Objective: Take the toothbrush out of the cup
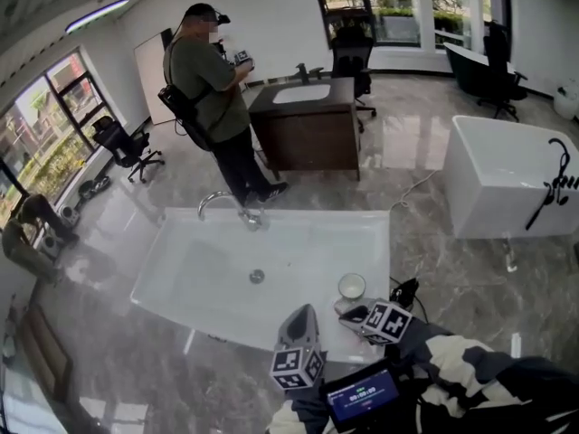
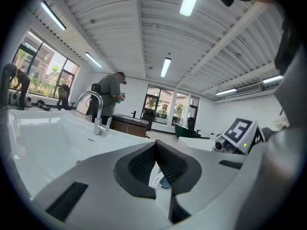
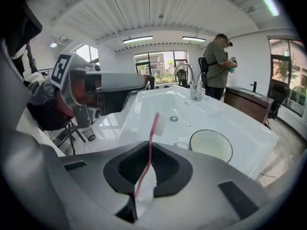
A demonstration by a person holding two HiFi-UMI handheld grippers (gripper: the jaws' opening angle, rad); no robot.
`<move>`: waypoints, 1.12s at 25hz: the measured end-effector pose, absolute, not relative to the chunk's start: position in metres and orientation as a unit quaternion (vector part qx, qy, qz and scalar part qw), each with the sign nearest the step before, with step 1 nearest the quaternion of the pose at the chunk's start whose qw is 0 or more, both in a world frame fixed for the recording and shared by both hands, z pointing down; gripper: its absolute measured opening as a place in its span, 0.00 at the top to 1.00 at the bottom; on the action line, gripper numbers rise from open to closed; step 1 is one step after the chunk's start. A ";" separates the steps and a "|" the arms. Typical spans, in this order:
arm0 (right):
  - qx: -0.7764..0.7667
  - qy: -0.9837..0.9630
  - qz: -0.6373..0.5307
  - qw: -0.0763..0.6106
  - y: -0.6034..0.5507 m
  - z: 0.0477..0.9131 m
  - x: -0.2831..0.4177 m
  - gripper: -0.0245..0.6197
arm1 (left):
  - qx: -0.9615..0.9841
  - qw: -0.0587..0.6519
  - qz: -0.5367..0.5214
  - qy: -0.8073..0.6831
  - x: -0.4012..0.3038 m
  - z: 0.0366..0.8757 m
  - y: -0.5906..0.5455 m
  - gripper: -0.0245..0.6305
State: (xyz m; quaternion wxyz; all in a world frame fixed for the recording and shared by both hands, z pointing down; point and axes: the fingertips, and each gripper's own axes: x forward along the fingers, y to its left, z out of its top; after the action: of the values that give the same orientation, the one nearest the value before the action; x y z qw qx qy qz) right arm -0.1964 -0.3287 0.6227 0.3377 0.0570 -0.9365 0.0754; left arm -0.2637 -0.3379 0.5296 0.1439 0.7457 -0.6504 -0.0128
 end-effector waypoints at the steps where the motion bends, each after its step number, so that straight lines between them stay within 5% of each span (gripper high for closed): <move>1: 0.054 -0.932 0.077 0.350 -0.327 0.630 -0.198 0.92 | 0.742 0.145 -0.016 -0.654 -0.267 0.530 -0.334 0.96; 16: 0.038 -0.896 0.081 0.435 -0.318 0.693 -0.232 0.91 | 0.689 0.166 0.008 -0.706 -0.304 0.560 -0.289 0.96; 18: 0.036 -0.895 0.084 0.436 -0.318 0.695 -0.233 0.83 | 0.694 0.164 0.003 -0.701 -0.304 0.560 -0.292 0.96; 28: 0.023 -0.945 0.119 0.305 -0.325 0.623 -0.237 0.85 | 0.723 0.144 -0.007 -0.676 -0.293 0.529 -0.331 0.96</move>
State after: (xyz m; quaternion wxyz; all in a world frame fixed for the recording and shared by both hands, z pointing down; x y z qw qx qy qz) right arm -0.2369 -0.3245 0.6235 0.3050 0.0231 -0.9446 0.1191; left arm -0.2929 -0.3314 0.5293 0.1438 0.7229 -0.6758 -0.0072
